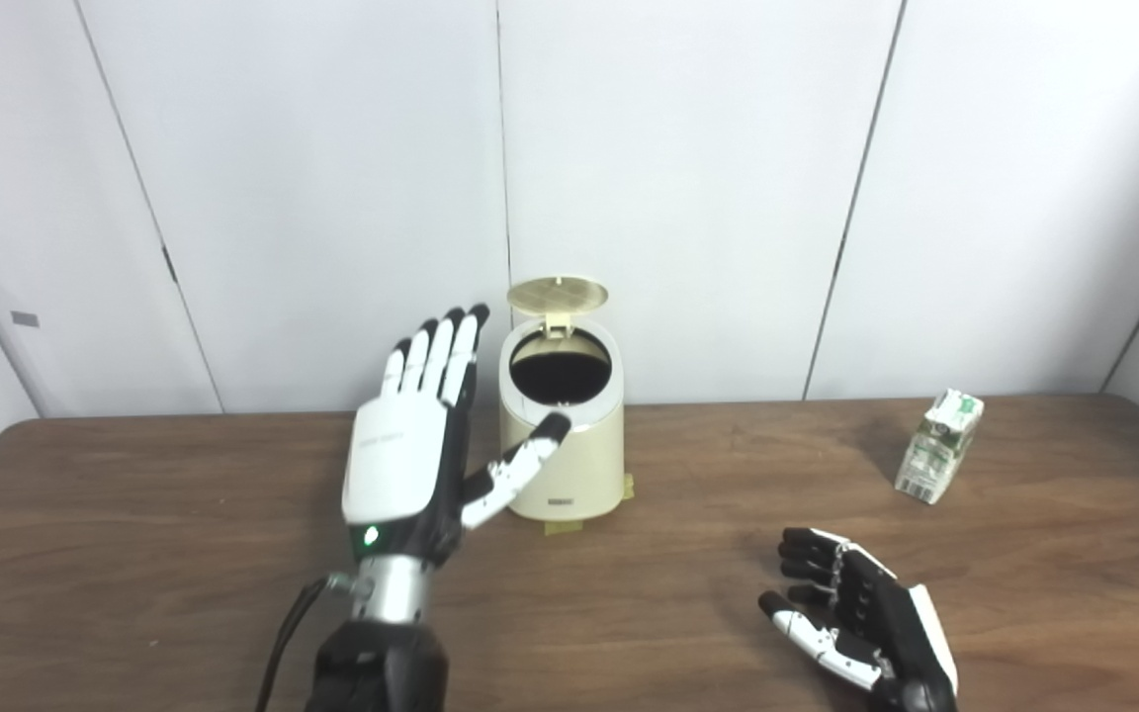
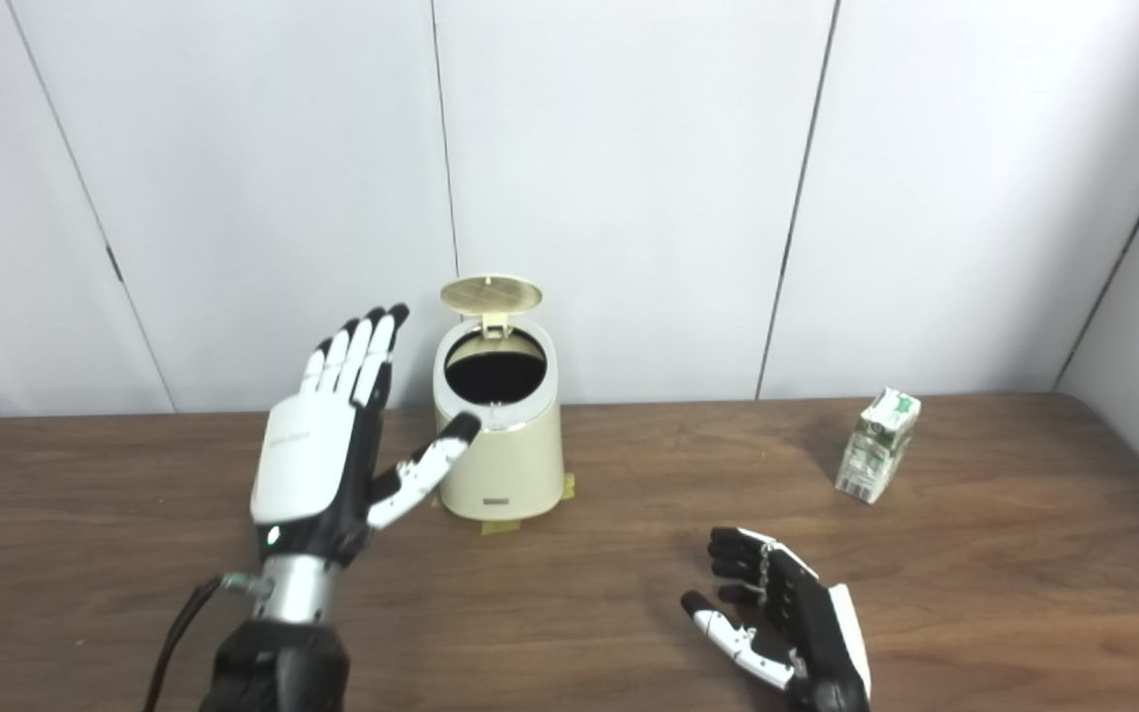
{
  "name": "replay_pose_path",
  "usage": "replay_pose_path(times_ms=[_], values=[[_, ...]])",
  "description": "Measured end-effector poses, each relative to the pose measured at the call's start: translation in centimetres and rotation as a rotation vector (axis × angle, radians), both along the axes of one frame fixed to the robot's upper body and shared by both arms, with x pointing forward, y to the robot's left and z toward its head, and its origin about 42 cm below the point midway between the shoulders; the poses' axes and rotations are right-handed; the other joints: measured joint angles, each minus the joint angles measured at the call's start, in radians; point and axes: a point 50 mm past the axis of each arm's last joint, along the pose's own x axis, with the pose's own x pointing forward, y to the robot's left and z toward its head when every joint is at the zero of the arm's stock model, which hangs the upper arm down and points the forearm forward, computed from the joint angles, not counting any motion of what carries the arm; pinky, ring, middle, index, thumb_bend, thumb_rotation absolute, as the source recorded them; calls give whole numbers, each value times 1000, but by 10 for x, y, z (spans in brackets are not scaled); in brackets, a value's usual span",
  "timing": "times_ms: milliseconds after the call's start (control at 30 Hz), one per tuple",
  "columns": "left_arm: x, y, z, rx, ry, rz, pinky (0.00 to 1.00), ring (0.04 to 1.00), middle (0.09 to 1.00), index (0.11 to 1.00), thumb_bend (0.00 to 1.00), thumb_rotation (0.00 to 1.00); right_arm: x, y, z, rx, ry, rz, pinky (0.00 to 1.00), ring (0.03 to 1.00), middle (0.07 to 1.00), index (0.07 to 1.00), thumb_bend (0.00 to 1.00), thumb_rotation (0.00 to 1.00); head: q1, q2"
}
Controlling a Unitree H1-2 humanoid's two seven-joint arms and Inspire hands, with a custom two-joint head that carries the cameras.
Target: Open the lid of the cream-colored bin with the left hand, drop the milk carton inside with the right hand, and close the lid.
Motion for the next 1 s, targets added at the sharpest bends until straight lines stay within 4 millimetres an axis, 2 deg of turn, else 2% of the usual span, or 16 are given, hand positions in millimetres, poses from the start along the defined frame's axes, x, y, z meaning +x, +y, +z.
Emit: replay_pose_path(times_ms=[67, 200, 267, 367, 433, 533, 633, 767, 900, 1000], values=[[-10, 5, -11, -71, -8, -44, 972, 998, 1000, 1000, 487, 992, 0, 0, 0, -1, 0, 2, 657, 717, 718, 702, 279, 32, -2, 0], [-32, 11, -28, -241, -41, -168, 914, 973, 985, 982, 437, 951, 0, 1, 0, 9, 0, 2, 645, 703, 713, 697, 272, 3, 2, 3], [-37, 13, -29, -321, -77, -195, 901, 940, 947, 934, 394, 956, 0, 2, -1, 33, 3, -8, 629, 684, 692, 678, 288, 0, 2, 2], [-44, 15, -32, -438, -108, -202, 820, 879, 879, 861, 255, 980, 0, 5, -1, 88, 4, -36, 628, 674, 681, 665, 273, 0, 3, 2], [-51, 18, -38, -505, -97, -206, 790, 860, 865, 843, 219, 971, 0, 7, 0, 100, -3, -38, 621, 668, 677, 661, 266, 48, 3, 2], [-64, 29, -54, -580, -58, -221, 779, 855, 861, 836, 217, 926, 0, 6, 2, 110, -21, -37, 615, 656, 664, 647, 280, 105, 6, -15], [-70, 40, -72, -586, -5, -205, 747, 832, 841, 813, 225, 906, -4, 7, 4, 157, -24, -41, 572, 614, 627, 619, 284, 72, 2, -15], [-71, 42, -72, -589, -18, -229, 747, 837, 849, 822, 218, 947, -7, 10, 19, 183, -67, -30, 589, 640, 654, 638, 322, 194, 0, -17], [-73, 44, -75, -597, 1, -230, 775, 844, 854, 825, 254, 998, -2, -3, 41, 167, -146, -28, 644, 682, 689, 675, 344, 158, -3, -20], [-75, 45, -77, -613, 16, -233, 788, 850, 859, 830, 263, 1000, 6, -24, 51, 124, -179, -38, 693, 706, 706, 696, 372, 191, -9, -20]])
